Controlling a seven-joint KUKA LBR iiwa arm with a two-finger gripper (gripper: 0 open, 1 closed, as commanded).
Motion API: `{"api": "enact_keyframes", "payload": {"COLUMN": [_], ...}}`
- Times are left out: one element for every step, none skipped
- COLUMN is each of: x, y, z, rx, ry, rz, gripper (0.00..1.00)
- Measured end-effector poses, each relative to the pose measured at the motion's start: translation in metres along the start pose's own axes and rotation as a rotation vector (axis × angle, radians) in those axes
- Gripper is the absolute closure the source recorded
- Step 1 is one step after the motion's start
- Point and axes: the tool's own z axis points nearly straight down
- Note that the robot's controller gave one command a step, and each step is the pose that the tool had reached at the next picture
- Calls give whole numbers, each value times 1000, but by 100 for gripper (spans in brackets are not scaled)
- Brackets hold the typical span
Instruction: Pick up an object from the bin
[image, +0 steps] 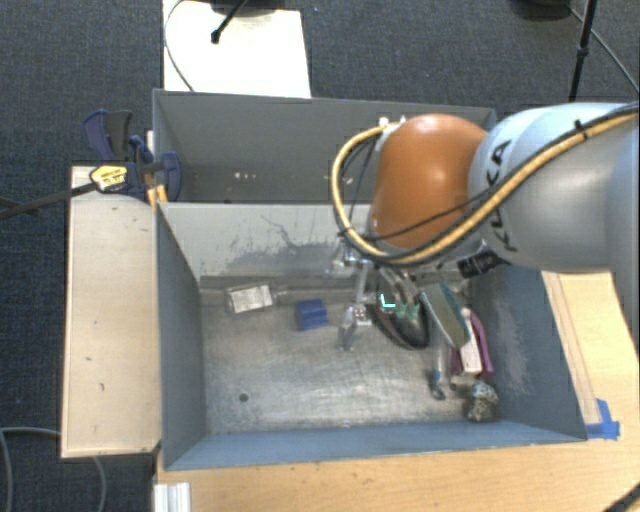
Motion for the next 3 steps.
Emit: {"api": "enact_keyframes", "payload": {"x": [-13,-4,1], "y": [-7,-44,-42], "z": [103,101,-18], "rx": [-1,0,3], "ry": [-14,-15,-15], "rz": [-112,-368,-527], "gripper": [0,0,0]}}
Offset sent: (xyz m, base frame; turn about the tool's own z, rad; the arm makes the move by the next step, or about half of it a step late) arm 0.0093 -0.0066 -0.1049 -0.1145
